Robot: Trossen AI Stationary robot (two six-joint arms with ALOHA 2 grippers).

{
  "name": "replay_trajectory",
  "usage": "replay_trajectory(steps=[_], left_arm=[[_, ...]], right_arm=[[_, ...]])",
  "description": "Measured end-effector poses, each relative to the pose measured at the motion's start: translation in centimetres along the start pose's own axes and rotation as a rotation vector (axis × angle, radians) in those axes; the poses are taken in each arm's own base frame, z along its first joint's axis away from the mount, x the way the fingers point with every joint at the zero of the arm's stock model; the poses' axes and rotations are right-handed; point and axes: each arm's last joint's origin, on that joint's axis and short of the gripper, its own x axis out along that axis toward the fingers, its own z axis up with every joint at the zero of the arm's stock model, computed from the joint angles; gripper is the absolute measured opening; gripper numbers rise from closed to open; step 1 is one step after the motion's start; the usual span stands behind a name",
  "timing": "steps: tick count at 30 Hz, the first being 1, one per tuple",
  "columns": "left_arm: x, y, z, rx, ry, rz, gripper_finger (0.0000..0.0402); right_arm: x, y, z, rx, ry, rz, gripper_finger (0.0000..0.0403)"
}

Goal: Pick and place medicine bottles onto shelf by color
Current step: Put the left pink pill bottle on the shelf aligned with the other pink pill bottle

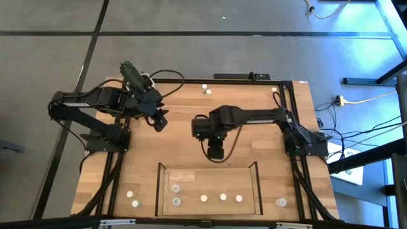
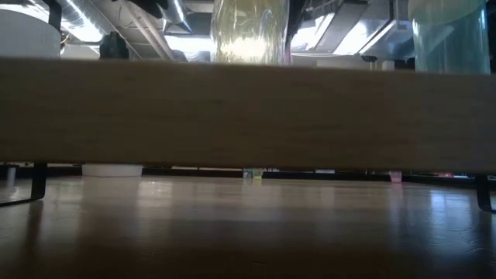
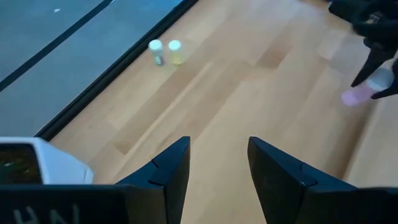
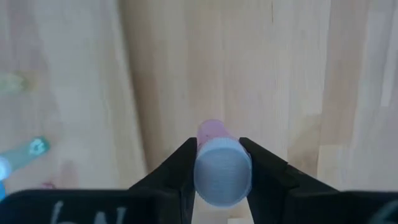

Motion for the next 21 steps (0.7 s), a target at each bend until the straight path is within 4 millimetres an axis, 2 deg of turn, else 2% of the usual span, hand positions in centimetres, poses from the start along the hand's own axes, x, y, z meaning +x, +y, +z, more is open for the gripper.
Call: replay_trajectory(steps=[5,16,21], left_arm=[[-0.4,-0.9,0.0,-0.005,-0.037,-0.057,0.0155],[-1.5,-2.8,-0.5,-0.084,-0.070,-0.178,0.0155],[-2.2,-3.9,-1.3,-0.073,-0.057,-0.233,0.0155]], right_arm=[[-2.3,2.8,-1.6,-0.032,-0.066,-0.029,0.0107],[-6.9,7.3,-5.8,-0.101,-0.185,-0.026,0.0109],[-6.7,8.5,-9.6,-0.077,-0.155,-0.113,0.0112]])
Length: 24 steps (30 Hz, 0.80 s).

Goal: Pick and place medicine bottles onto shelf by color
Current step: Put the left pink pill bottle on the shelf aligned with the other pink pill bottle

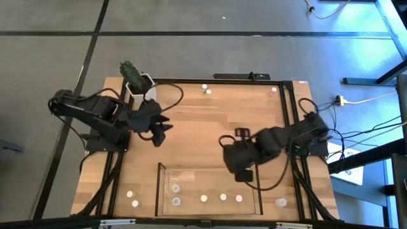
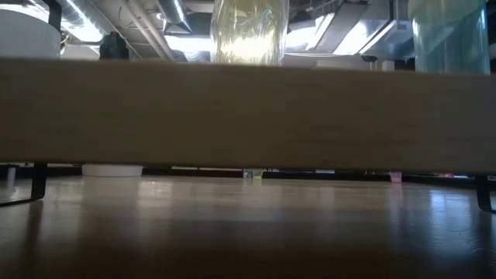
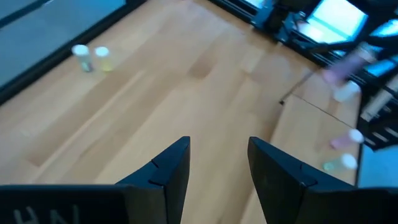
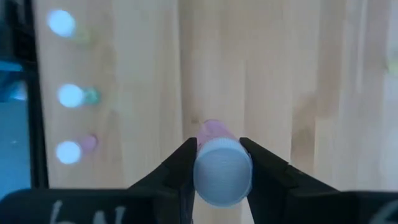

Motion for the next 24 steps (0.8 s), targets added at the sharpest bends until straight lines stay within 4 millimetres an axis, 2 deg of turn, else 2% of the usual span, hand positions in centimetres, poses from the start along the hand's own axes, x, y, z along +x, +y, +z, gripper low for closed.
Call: replay_trajectory(steps=[4,8,12,17,24], left_arm=[[-0.2,-1.1,-0.9,0.044,0.021,-0.042,0.0155],[0.0,-2.0,-1.5,0.076,0.018,-0.045,0.0155],[0.4,-2.7,-1.9,0.102,0.009,-0.019,0.0155],[1.0,-3.1,-2.1,0.133,0.016,0.000,0.0155],[1.2,-3.2,-2.2,0.145,0.018,0.003,0.0155]], right_arm=[[0.2,0.1,-2.5,0.092,0.005,-0.011,0.0111],[1.2,1.0,-3.8,0.198,-0.004,0.043,0.0109],[2.7,2.4,-4.3,0.256,0.015,0.103,0.0112],[4.5,4.0,-4.3,0.241,-0.007,0.153,0.0112],[6.9,4.7,-5.0,0.202,0.008,0.182,0.0111]])
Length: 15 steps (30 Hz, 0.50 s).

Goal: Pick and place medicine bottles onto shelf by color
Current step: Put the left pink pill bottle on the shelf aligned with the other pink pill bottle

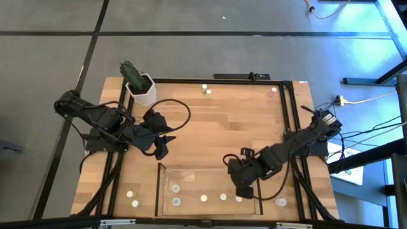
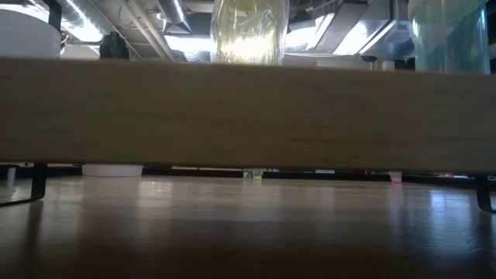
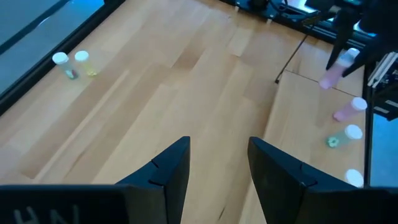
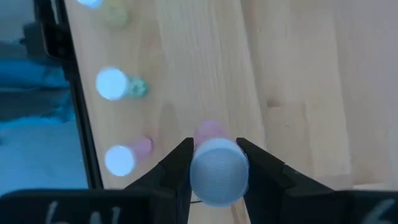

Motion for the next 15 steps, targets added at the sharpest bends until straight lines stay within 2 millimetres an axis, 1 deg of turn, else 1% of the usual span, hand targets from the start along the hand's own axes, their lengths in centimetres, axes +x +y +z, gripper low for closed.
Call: replay_trajectory(steps=[3,6,12,15], left_arm=[[-0.1,-0.1,-0.1,0.007,0.001,-0.006,0.0155],[-0.3,-0.3,-0.3,0.038,0.003,-0.016,0.0155],[-0.7,-0.9,-0.7,0.066,0.005,-0.046,0.0155],[-1.1,-1.4,-1.1,0.127,0.002,-0.079,0.0155]], right_arm=[[1.6,0.0,-0.6,-0.011,0.041,0.030,0.0111],[2.7,0.0,-1.3,-0.048,0.057,0.030,0.0111],[4.5,-0.2,-1.8,-0.115,0.036,0.049,0.0111],[4.9,-0.3,-2.0,-0.142,0.036,0.049,0.0110]])
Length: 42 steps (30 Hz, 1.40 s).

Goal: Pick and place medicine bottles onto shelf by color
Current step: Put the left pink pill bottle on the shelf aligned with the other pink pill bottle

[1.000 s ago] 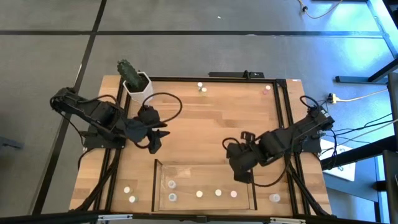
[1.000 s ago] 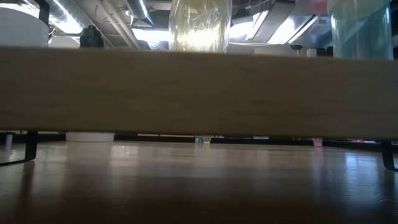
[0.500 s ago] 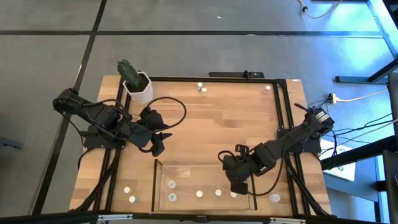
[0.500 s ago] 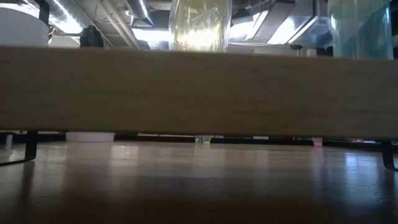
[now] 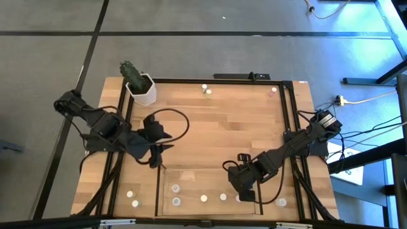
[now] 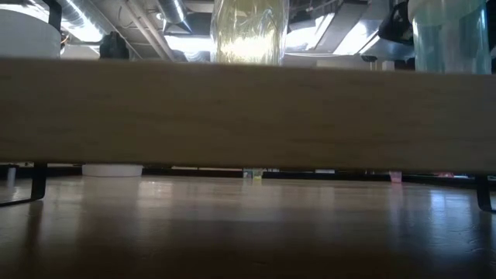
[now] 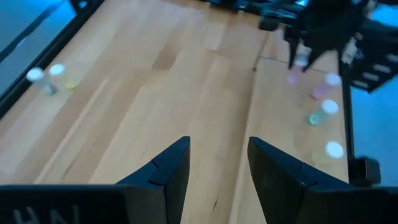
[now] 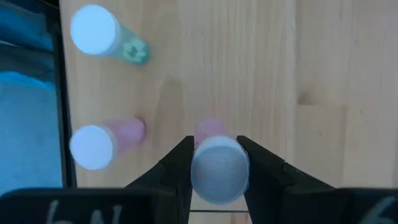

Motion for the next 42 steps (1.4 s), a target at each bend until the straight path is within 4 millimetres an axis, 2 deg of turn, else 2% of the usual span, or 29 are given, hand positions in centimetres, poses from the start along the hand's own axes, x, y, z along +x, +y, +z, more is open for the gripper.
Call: replay_trajectory(steps=[8,18,42], left_arm=[[-0.9,-1.5,-0.5,0.081,-0.024,-0.092,0.0155],[-1.0,-1.6,-0.6,0.073,-0.026,-0.094,0.0155],[-1.0,-1.6,-0.5,0.071,-0.029,-0.090,0.0155]], right_arm=[[0.3,0.0,-0.1,-0.032,0.009,-0.006,0.0110],[2.0,0.3,-0.1,-0.139,0.055,-0.003,0.0110],[2.5,0.4,-0.1,-0.055,0.070,-0.001,0.0119]])
